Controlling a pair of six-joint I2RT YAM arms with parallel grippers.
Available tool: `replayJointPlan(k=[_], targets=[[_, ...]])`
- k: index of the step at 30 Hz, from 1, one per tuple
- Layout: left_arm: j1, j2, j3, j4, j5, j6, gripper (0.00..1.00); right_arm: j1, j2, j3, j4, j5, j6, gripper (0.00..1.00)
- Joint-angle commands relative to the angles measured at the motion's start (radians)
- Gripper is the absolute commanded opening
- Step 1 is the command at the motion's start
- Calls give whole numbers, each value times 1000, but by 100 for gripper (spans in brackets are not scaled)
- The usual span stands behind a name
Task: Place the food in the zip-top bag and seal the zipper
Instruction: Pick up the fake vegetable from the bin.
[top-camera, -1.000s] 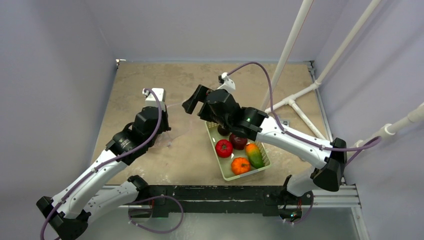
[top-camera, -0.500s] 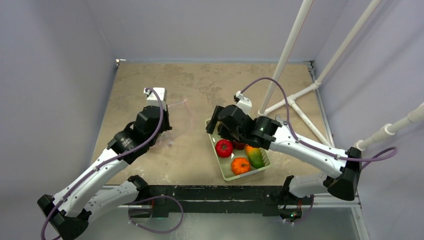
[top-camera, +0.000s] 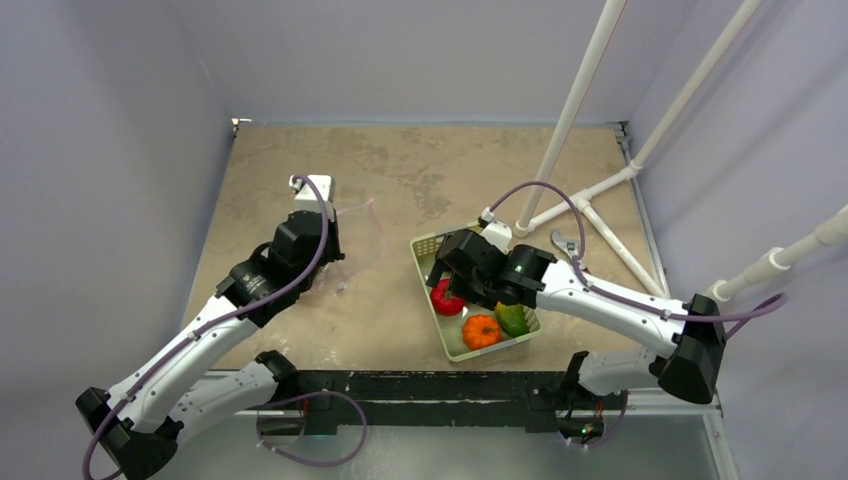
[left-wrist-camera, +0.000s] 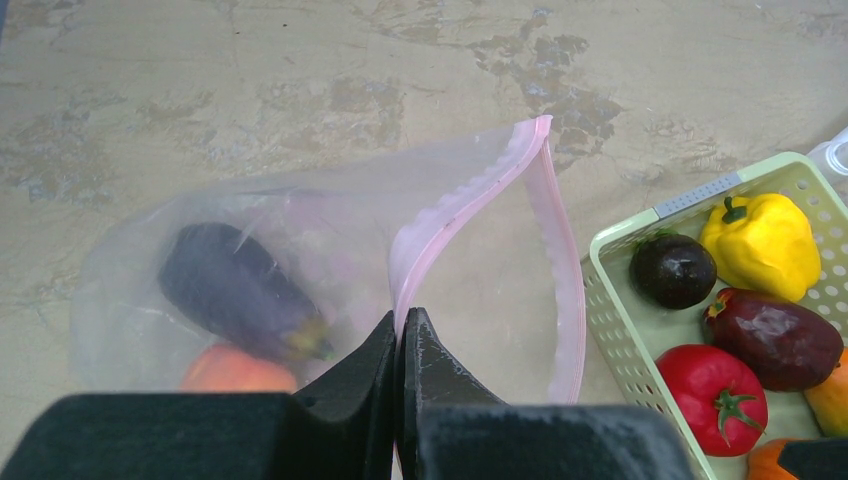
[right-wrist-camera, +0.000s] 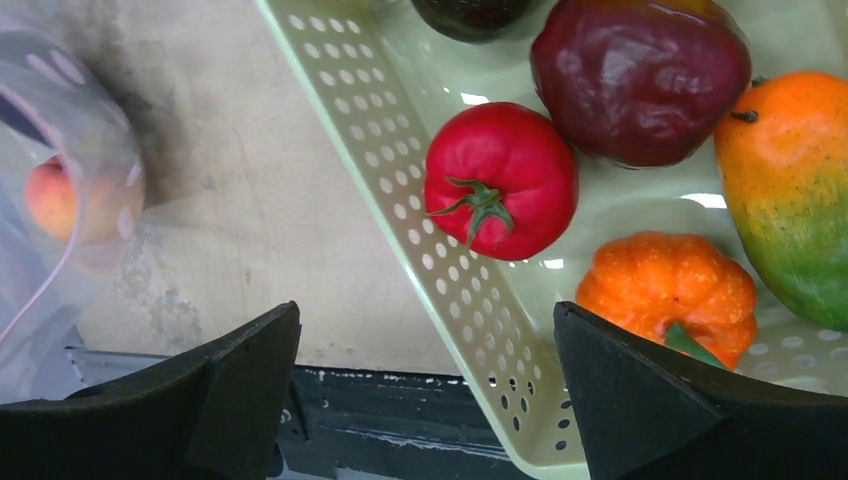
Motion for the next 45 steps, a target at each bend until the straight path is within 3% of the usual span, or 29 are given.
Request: replayJointPlan(k=[1, 10, 28, 31, 40, 45], targets=[[-3, -5, -5, 34, 1, 7, 0, -41, 36, -33, -12, -8, 84, 99], [-4, -5, -6, 35, 3, 7, 0, -117, 140, -57, 47, -24, 75, 99], [-1, 1, -6, 40, 10, 11, 0, -135, 291, -75, 188, -72, 26, 96], [-1, 3, -5, 41, 15, 13, 0, -135, 281, -92, 193, -74, 19, 89], [8, 1, -5, 44, 24, 13, 0, -134, 198, -79, 130, -37, 42, 42], [9, 4, -5, 48, 30, 14, 0, -135, 151, -7, 66, 0, 53, 35]])
